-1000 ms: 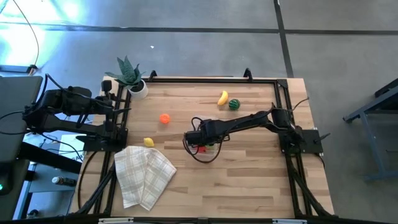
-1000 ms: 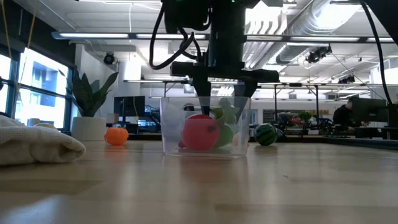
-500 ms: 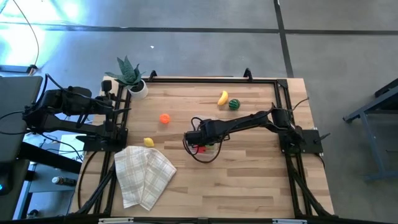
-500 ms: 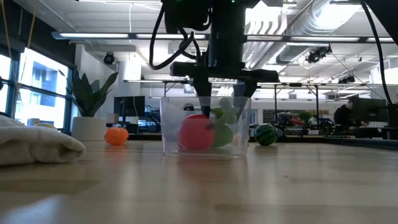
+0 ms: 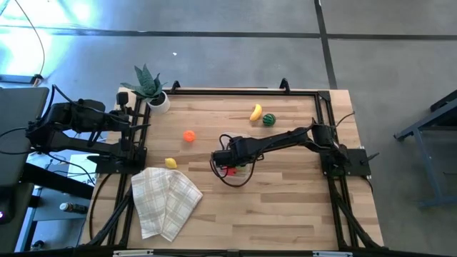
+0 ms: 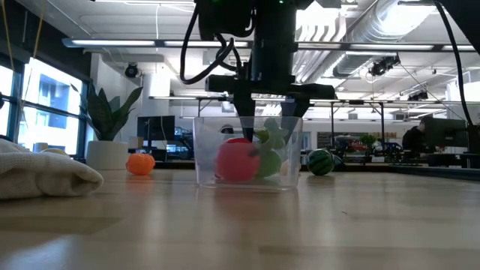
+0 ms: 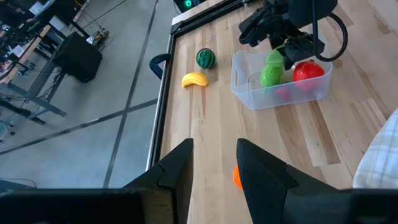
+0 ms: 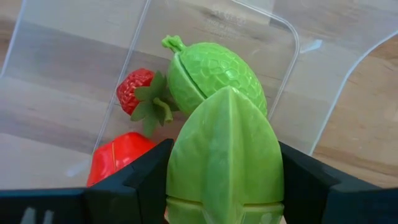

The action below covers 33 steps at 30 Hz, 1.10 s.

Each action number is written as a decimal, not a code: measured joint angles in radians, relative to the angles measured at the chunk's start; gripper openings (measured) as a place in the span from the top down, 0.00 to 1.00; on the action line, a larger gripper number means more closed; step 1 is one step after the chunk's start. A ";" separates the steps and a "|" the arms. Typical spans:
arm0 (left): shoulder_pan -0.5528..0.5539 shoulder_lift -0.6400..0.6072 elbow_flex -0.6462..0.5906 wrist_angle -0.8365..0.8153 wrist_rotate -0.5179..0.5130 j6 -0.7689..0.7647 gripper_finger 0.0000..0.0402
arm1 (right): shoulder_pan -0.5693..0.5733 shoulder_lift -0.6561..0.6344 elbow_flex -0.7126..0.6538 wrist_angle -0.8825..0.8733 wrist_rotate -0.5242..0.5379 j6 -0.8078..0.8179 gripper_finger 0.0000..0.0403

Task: Pick and placing Produce into tupperware
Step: Put the starfruit into the transparent bin

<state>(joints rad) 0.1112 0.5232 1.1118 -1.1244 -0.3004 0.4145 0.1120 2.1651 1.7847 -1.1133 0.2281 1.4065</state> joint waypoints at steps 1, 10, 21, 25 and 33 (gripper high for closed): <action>0.000 0.000 0.000 0.000 0.000 0.000 0.72 | 0.000 0.000 0.000 0.000 0.000 -0.003 0.44; 0.000 0.000 0.000 0.000 0.000 0.000 0.72 | 0.002 0.003 0.000 0.004 0.010 -0.008 0.44; 0.000 0.000 0.000 0.000 0.000 0.000 0.72 | 0.006 0.023 0.000 0.033 0.004 -0.012 0.44; 0.000 0.000 0.000 0.000 0.000 0.000 0.72 | 0.006 0.027 0.000 0.046 0.004 -0.019 0.44; 0.000 0.000 0.000 0.000 0.000 0.000 0.72 | 0.006 0.027 0.000 0.048 0.002 -0.046 0.44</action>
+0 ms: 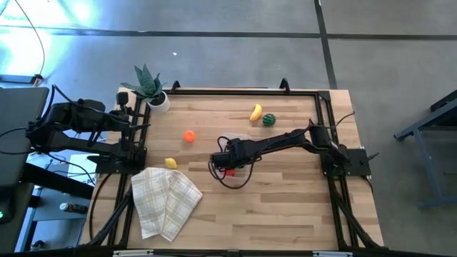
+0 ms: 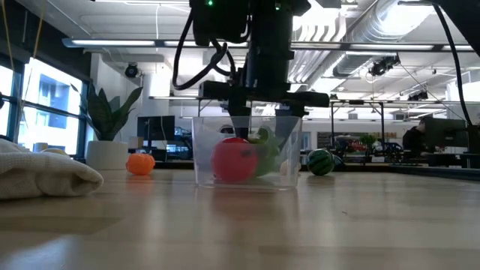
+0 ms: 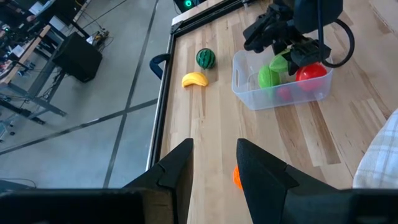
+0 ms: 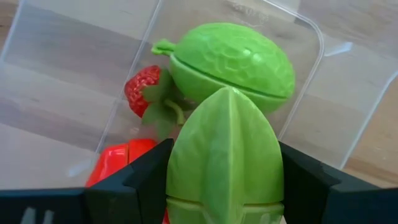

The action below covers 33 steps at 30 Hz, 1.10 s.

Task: Pick and placing Produce into tupperware
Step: Put the starfruit into the transparent bin, then put the watermelon into the transparent bin

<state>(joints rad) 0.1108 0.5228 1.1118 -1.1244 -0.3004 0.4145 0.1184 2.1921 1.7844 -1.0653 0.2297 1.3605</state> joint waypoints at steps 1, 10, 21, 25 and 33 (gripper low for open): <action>0.000 0.000 0.000 0.000 0.000 0.000 0.72 | 0.000 0.000 0.000 0.000 -0.001 0.000 0.44; 0.000 0.000 0.000 0.000 0.000 0.000 0.72 | 0.000 0.000 0.000 0.002 -0.002 -0.011 0.44; 0.000 0.000 0.000 0.000 0.000 0.000 0.72 | 0.000 0.000 0.000 0.010 -0.002 -0.035 0.36; 0.000 0.000 0.000 0.000 0.000 0.000 0.72 | 0.000 0.000 0.000 0.010 -0.001 -0.038 0.28; 0.000 0.000 0.000 0.000 0.000 0.000 0.72 | 0.000 -0.002 0.000 0.032 0.000 -0.042 0.24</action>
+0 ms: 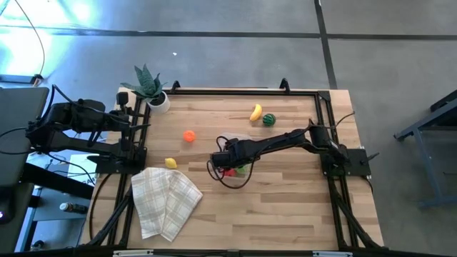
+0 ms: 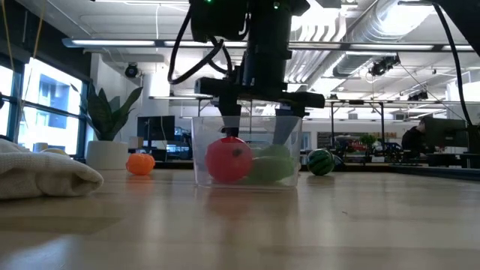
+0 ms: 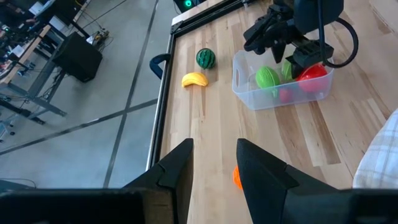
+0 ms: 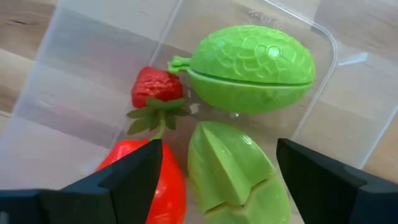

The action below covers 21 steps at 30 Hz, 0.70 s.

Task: Pick and placing Produce into tupperware
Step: Put the watermelon into the transparent bin

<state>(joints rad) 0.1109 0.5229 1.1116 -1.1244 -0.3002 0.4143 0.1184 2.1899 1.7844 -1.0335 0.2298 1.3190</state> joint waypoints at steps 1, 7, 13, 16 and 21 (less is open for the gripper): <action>0.000 0.000 0.000 0.000 0.000 0.000 0.72 | 0.000 -0.002 0.000 0.003 0.000 0.000 0.24; 0.000 0.000 0.000 0.000 0.000 0.000 0.72 | 0.000 -0.022 0.079 -0.072 0.002 0.005 0.24; 0.000 0.000 0.000 0.000 0.000 0.000 0.72 | 0.000 -0.027 0.317 -0.336 0.018 0.044 0.24; 0.000 0.000 0.000 0.000 0.000 0.000 0.72 | 0.002 -0.027 0.447 -0.498 0.052 0.118 0.24; 0.000 0.000 0.000 0.000 0.000 0.000 0.72 | 0.006 -0.060 0.510 -0.532 0.188 0.143 0.24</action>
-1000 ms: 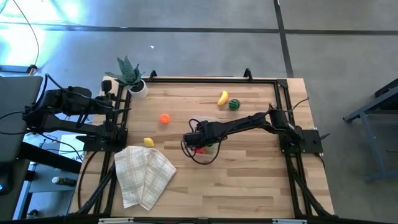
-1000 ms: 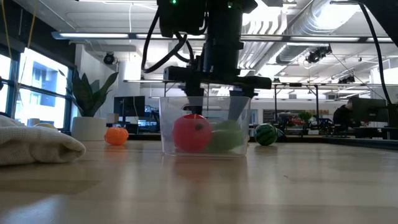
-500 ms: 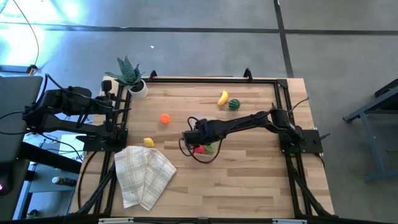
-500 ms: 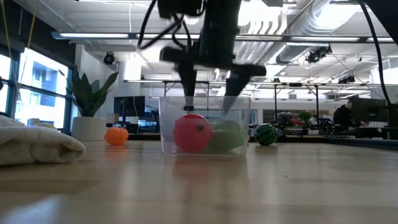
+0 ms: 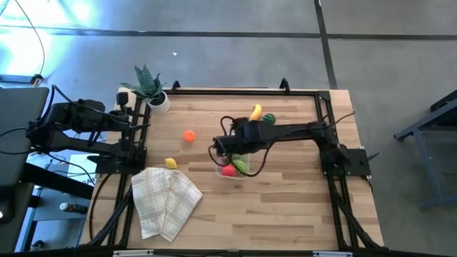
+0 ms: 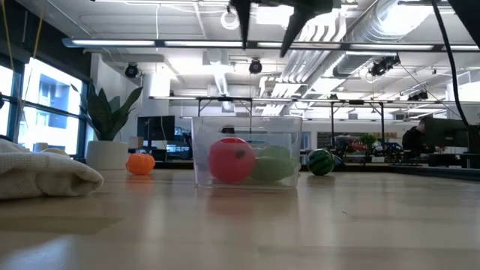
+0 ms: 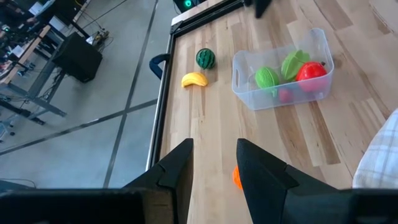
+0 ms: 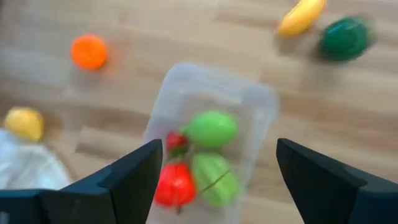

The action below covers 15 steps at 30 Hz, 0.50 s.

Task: Pick and placing Produce into tupperware
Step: Put the watermelon into the transparent bin

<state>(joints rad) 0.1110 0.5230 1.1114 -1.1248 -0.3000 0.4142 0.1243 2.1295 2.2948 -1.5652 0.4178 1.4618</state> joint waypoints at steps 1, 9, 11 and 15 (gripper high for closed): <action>0.000 0.000 0.000 0.001 0.000 0.000 0.72 | -0.004 -0.015 -0.009 -0.011 0.026 0.003 0.24; 0.000 0.000 0.000 0.000 0.000 0.000 0.72 | -0.107 -0.141 -0.278 -0.006 0.031 -0.073 0.24; 0.000 0.000 0.000 0.000 0.000 0.000 0.72 | -0.148 -0.178 -0.361 -0.008 0.007 -0.117 0.24; 0.000 0.000 0.000 0.000 0.000 0.000 0.72 | -0.241 -0.230 -0.483 0.006 -0.024 -0.248 0.24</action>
<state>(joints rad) 0.1112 0.5232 1.1118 -1.1244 -0.3004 0.4145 -0.1169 1.8993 1.8116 -1.5592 0.3934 1.2137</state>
